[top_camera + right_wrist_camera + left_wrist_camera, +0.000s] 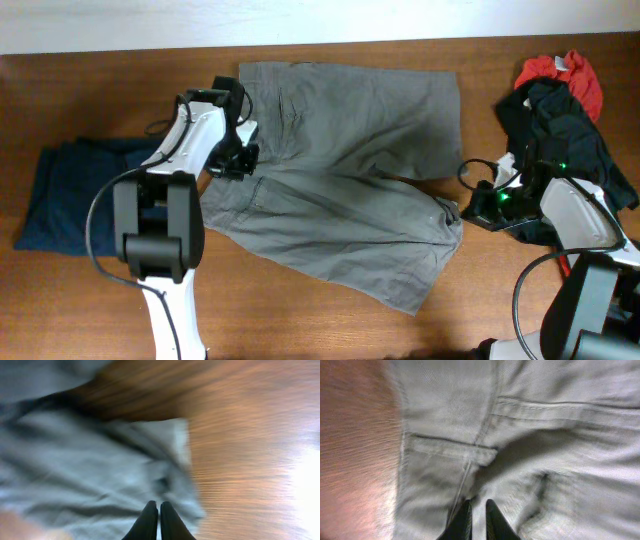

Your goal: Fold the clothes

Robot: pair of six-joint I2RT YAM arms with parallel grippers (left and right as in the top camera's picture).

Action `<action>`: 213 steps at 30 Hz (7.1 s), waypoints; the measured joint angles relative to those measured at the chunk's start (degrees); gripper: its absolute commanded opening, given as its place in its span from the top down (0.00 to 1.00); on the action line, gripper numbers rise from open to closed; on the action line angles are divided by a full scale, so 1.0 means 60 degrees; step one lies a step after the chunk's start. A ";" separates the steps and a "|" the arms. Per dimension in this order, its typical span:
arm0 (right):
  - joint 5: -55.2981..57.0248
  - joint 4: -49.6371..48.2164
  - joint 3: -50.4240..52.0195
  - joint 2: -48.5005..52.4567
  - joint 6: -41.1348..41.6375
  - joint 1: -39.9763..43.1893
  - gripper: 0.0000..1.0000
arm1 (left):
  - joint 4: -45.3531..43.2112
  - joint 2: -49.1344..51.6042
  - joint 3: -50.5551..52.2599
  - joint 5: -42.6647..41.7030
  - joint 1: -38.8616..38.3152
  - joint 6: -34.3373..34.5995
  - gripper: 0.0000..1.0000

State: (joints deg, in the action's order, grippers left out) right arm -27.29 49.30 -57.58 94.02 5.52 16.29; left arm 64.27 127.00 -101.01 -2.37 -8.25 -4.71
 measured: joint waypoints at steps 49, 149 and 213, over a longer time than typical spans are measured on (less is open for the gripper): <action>-0.0029 -0.2987 0.0124 0.1242 -0.0368 -0.0142 0.64 | -0.2131 -0.1020 0.2765 -0.1464 -0.0481 -0.0718 0.85; -0.3195 -0.0798 0.0109 0.1242 -0.0488 0.3723 0.53 | -0.0929 -0.0951 0.1920 -0.1643 -0.0488 -0.0765 0.71; 0.0208 0.2881 -0.2379 0.1242 -0.1002 0.1053 0.45 | -0.3967 -0.4124 0.7450 -0.2269 0.1840 0.3410 0.81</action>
State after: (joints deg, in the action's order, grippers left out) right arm -26.04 66.59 -71.85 101.47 -0.49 22.61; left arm 40.47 102.26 -56.31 -15.99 2.79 15.75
